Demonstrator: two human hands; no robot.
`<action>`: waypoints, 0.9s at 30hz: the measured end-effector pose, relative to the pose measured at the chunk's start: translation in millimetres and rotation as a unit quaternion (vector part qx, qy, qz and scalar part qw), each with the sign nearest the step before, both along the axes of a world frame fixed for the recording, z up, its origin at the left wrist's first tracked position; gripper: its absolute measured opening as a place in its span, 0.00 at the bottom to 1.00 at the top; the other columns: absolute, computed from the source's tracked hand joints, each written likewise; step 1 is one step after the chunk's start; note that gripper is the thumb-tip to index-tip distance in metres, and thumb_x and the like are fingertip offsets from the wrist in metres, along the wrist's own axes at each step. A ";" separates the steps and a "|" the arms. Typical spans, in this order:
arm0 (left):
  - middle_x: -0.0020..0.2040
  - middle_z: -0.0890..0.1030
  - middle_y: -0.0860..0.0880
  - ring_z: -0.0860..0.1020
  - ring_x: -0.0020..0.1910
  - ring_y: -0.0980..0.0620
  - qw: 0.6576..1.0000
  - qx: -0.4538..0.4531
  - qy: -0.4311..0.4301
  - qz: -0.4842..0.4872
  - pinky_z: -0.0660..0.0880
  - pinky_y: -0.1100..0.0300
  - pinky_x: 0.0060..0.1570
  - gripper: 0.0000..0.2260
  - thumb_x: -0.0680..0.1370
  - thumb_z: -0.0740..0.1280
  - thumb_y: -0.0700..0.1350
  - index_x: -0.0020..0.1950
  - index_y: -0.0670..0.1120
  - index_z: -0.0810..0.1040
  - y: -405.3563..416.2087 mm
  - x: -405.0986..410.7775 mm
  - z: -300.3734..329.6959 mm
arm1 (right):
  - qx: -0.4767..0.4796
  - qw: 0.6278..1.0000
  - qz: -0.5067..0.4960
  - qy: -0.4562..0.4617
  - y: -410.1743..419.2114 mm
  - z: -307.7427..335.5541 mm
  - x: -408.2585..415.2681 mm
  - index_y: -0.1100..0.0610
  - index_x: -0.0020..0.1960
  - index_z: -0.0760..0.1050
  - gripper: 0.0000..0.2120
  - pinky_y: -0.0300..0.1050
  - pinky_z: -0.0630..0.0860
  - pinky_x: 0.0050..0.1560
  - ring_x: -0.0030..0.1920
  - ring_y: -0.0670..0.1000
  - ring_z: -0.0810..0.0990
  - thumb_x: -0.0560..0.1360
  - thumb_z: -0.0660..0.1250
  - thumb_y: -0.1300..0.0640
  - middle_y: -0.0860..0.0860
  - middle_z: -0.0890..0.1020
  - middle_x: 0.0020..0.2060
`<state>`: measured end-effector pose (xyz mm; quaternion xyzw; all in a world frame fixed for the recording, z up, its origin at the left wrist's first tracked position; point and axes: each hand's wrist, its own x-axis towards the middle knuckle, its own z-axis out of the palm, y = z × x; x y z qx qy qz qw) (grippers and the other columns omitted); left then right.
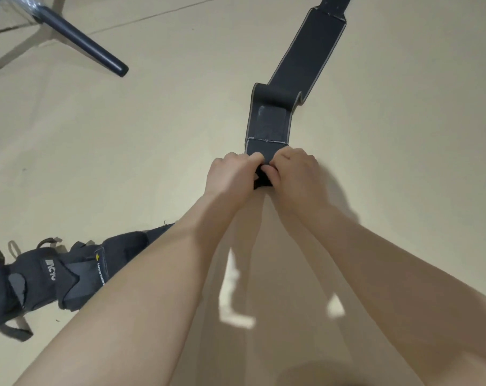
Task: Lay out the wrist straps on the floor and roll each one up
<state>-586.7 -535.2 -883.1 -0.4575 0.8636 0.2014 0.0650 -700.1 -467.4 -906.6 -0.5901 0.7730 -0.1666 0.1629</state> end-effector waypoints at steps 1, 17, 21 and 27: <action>0.52 0.78 0.45 0.73 0.50 0.43 1.000 0.023 0.001 0.004 0.66 0.54 0.42 0.10 0.78 0.58 0.41 0.58 0.48 0.73 -3.4 -1.0 -2.4 | 0.003 1.000 0.005 -0.026 2.1 -1.3 -0.1 0.64 0.50 0.76 0.11 0.48 0.65 0.48 0.51 0.59 0.73 0.78 0.63 0.55 0.58 0.76 0.49; 0.61 0.74 0.52 0.73 0.56 0.48 0.995 0.032 0.088 0.026 0.69 0.58 0.48 0.10 0.78 0.60 0.41 0.54 0.47 0.79 -31.7 -13.3 -26.3 | 0.074 0.997 0.033 0.002 -24.4 -8.1 -27.6 0.58 0.60 0.73 0.16 0.46 0.65 0.59 0.64 0.56 0.67 0.79 0.59 0.48 0.52 0.68 0.68; 0.61 0.74 0.51 0.74 0.56 0.48 0.998 0.050 0.049 -0.002 0.70 0.58 0.51 0.12 0.79 0.60 0.42 0.59 0.48 0.79 -0.6 0.5 -16.0 | 0.101 0.992 0.075 -0.008 5.5 -6.1 -15.3 0.60 0.57 0.73 0.16 0.48 0.68 0.56 0.57 0.58 0.71 0.78 0.60 0.48 0.55 0.69 0.64; 0.61 0.75 0.51 0.74 0.54 0.49 0.997 0.068 0.044 0.001 0.67 0.60 0.50 0.11 0.79 0.60 0.42 0.58 0.46 0.79 88.4 37.9 -7.6 | 0.150 0.986 0.070 -0.034 96.7 2.1 21.1 0.61 0.59 0.71 0.17 0.48 0.65 0.56 0.55 0.60 0.72 0.77 0.64 0.49 0.55 0.68 0.67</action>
